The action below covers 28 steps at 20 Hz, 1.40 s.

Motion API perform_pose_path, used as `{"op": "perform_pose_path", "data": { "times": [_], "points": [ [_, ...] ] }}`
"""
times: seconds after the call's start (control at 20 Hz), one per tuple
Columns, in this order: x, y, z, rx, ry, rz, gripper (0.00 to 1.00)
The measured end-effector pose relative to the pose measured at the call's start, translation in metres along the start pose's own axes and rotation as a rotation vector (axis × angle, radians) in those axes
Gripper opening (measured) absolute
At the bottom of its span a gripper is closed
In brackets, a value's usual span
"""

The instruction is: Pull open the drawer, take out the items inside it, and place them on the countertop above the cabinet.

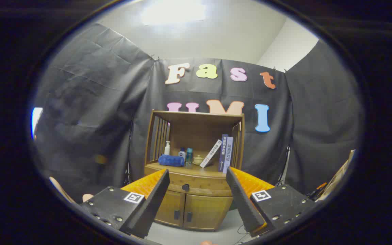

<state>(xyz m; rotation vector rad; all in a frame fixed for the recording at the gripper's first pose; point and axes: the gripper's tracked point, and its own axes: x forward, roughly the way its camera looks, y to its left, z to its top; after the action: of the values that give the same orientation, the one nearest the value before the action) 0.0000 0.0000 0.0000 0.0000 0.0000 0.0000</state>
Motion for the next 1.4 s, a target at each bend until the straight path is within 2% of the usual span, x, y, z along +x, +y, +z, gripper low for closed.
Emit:
{"op": "perform_pose_path", "data": {
  "times": [0.8,1.1,1.4],
  "points": [
    [0.010,0.014,-0.012,0.007,0.023,0.021,0.99],
    [0.066,0.023,-0.040,-0.053,0.033,0.029,0.99],
    [0.153,0.049,-0.107,-0.097,0.091,0.064,0.99]
  ]
}}
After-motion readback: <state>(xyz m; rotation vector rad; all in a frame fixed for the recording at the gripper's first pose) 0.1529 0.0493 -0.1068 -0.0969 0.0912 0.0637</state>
